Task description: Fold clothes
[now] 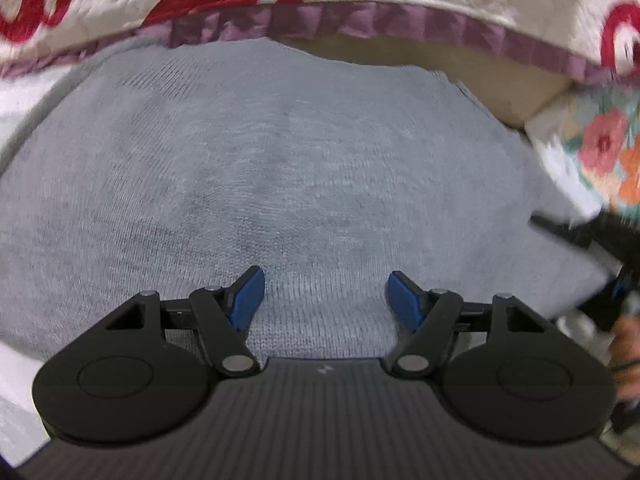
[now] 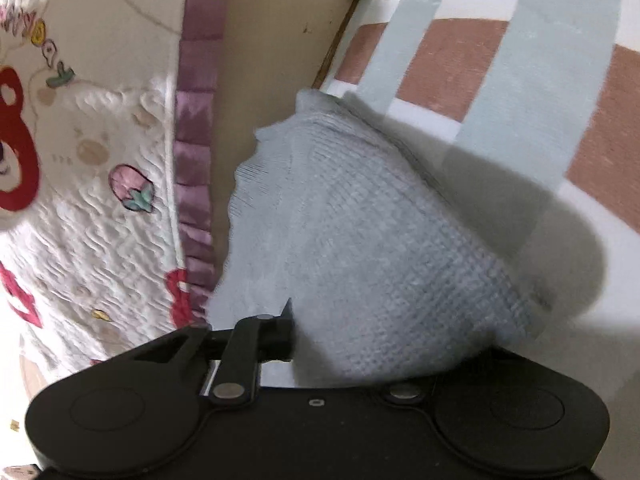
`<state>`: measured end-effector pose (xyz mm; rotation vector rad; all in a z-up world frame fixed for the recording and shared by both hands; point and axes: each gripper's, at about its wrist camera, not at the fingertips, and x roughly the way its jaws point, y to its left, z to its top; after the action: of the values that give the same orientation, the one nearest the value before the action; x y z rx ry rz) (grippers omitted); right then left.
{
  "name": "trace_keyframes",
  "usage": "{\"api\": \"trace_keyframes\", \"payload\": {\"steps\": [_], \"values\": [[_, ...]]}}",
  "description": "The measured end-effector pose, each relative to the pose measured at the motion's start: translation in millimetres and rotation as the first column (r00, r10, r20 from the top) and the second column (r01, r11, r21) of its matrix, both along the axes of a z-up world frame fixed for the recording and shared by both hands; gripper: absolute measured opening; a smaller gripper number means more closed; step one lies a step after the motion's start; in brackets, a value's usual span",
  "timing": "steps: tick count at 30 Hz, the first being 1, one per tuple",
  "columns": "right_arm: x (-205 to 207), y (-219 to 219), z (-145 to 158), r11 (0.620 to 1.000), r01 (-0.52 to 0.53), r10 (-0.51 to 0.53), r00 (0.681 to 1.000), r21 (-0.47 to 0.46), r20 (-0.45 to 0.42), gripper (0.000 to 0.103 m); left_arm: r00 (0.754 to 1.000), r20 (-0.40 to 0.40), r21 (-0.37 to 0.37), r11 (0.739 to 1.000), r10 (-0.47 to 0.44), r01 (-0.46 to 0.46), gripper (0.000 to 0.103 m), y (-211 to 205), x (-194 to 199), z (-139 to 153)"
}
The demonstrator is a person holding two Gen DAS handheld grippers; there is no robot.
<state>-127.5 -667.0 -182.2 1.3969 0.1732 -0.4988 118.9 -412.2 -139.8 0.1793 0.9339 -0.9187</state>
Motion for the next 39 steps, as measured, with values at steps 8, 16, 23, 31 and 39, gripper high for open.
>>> {"api": "trace_keyframes", "payload": {"steps": [8,16,23,31,39], "values": [[14,3,6,0.999,0.001,-0.005,0.995,-0.047,-0.098,0.038,0.998,0.057,0.026,0.999,-0.033,0.031,0.069,-3,-6,0],[11,1,21,0.995,-0.03,0.039,0.994,-0.093,0.099,0.022,0.996,-0.088,-0.011,0.999,-0.036,0.035,0.064,-4,7,7],[14,9,46,0.993,-0.092,0.114,0.926,-0.078,0.361,0.022,0.951,-0.296,-0.094,0.994,-0.088,0.063,0.061,-11,3,11],[3,12,48,0.994,-0.112,0.104,0.873,-0.012,0.477,0.022,0.928,-0.363,-0.135,0.99,-0.084,0.037,0.062,-14,0,12],[-31,30,66,0.984,-0.179,0.144,0.811,0.006,0.568,0.022,0.899,-0.432,-0.08,0.996,-0.067,0.036,0.063,-34,-34,30]]}}
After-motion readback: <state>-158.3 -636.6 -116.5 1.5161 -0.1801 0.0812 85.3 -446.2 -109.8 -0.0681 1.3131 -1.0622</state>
